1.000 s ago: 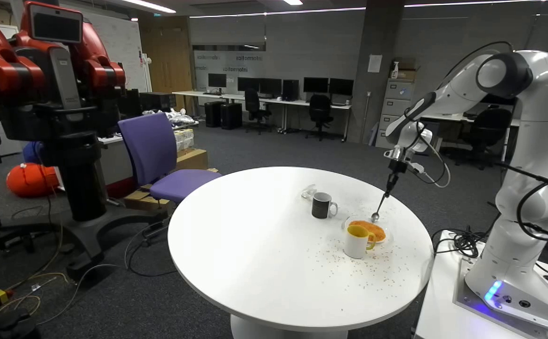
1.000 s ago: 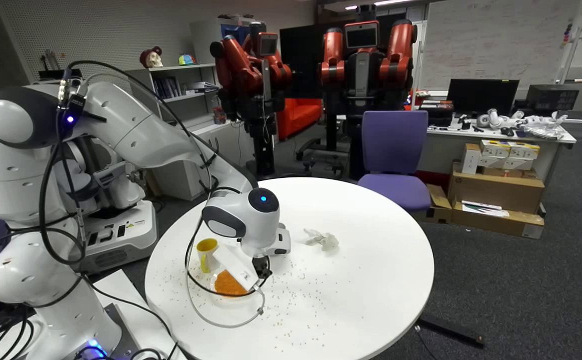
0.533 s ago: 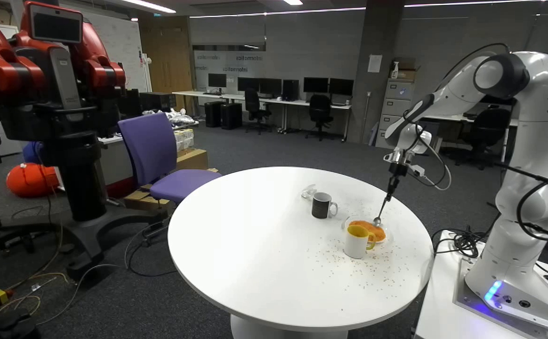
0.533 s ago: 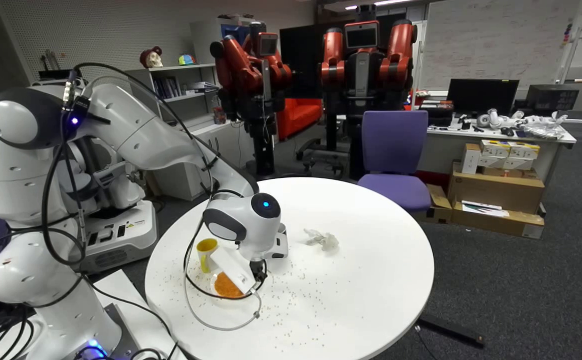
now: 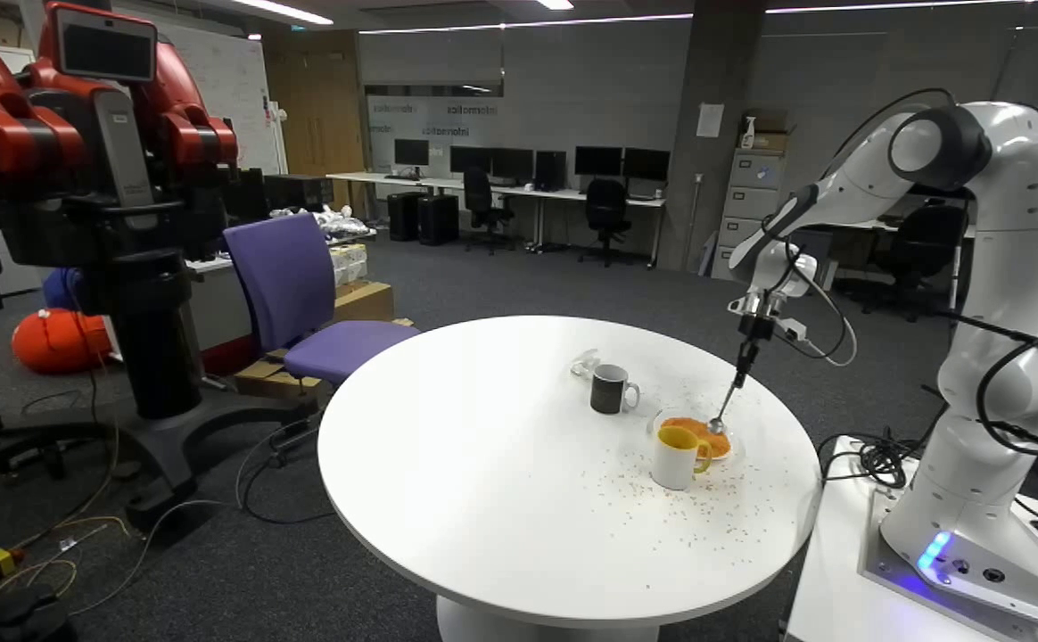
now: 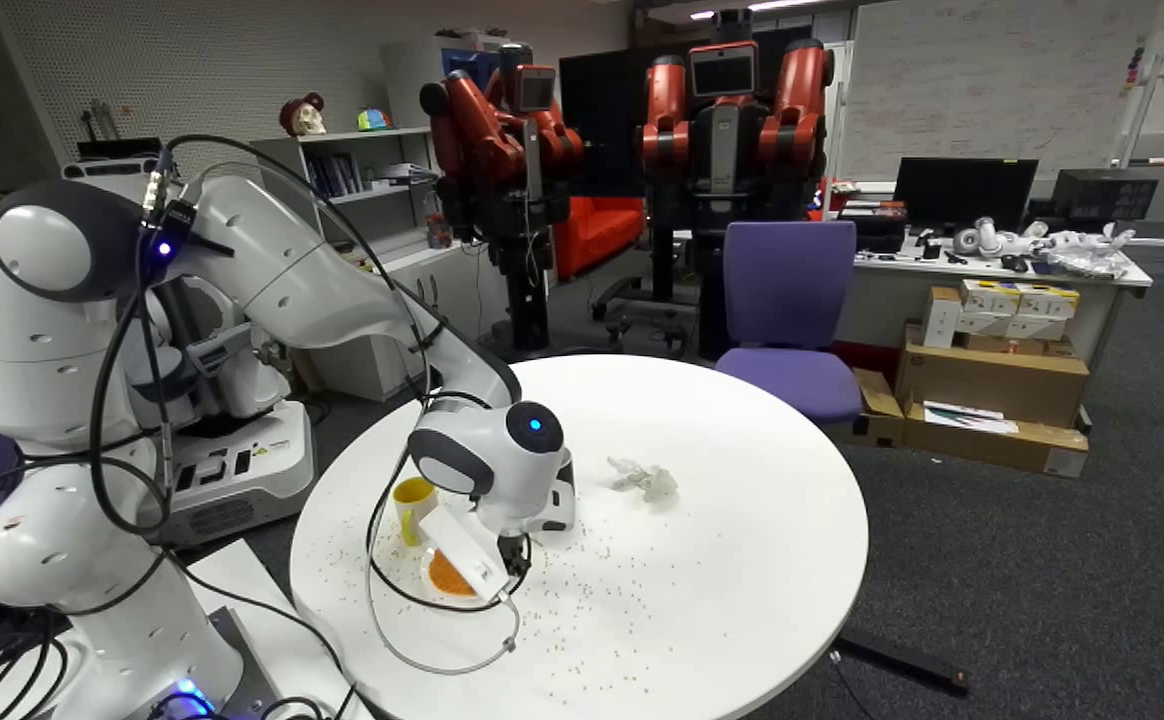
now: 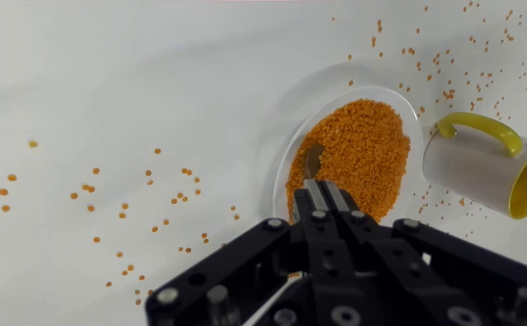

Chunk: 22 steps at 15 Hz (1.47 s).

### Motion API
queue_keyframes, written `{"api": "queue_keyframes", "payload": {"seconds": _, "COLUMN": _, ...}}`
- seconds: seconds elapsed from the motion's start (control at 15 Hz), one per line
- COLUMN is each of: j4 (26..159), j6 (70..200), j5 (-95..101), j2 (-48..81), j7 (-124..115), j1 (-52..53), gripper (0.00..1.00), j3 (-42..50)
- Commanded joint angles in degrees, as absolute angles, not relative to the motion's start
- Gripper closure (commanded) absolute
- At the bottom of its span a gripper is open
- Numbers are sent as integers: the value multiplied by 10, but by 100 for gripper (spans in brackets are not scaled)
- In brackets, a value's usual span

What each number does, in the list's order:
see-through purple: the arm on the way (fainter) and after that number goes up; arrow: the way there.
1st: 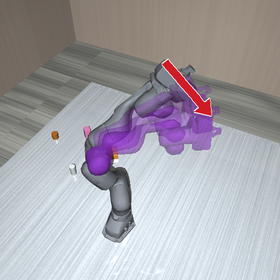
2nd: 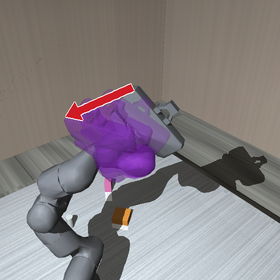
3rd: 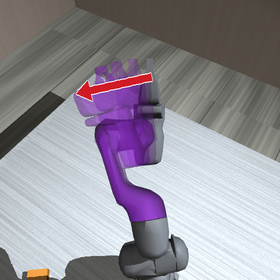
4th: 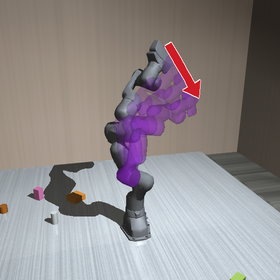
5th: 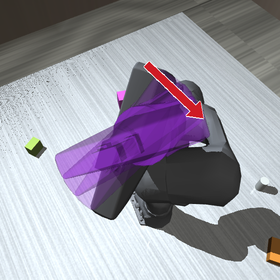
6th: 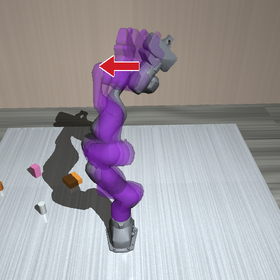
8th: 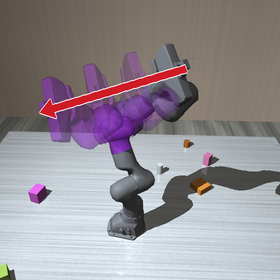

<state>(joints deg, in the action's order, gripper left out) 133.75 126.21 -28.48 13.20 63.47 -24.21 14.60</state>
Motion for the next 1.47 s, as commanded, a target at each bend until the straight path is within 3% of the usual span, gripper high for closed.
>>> {"api": "queue_keyframes", "payload": {"seconds": 0.0, "j4": 1336, "j6": 1244, "j5": -313, "j2": 133, "j7": 671, "j1": -258, "gripper": 99, "j3": 144}}
{"api": "queue_keyframes", "payload": {"seconds": 1.4, "j4": 1254, "j6": 1102, "j5": -446, "j2": 238, "j7": 715, "j1": -308, "gripper": 99, "j3": 147}}
